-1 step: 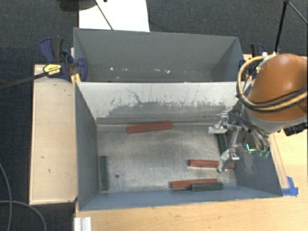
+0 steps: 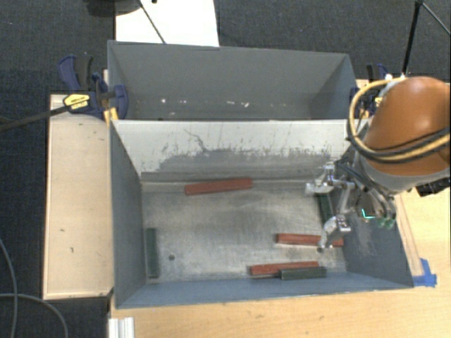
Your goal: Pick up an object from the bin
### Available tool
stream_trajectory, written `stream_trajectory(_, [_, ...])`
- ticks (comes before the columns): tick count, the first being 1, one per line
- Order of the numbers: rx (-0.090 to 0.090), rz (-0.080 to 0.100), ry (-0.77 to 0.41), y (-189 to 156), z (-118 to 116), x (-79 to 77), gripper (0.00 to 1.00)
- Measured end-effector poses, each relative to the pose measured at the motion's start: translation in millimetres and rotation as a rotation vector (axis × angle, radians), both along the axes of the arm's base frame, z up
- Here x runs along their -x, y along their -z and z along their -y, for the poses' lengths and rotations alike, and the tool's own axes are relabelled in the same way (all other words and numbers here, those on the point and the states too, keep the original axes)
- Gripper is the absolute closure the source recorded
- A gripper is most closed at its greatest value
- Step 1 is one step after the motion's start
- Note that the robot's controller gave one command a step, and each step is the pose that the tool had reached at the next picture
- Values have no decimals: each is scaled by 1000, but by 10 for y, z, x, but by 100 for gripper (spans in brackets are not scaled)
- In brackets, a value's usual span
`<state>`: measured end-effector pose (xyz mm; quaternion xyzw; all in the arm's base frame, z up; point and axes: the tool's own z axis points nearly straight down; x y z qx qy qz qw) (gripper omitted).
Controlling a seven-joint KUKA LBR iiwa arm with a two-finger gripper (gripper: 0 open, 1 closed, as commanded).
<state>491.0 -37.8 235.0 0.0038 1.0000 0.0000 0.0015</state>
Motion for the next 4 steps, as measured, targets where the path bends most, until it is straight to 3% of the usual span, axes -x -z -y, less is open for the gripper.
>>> stream_trajectory(1, [0,7,-11,480,10,6,0])
stream_trajectory(2, [-1,-1,61,1612,-68,-145,100])
stream_trajectory(3, [0,-1,60,1612,-67,-145,100])
stream_trajectory(4, [0,0,22,234,-80,-169,100])
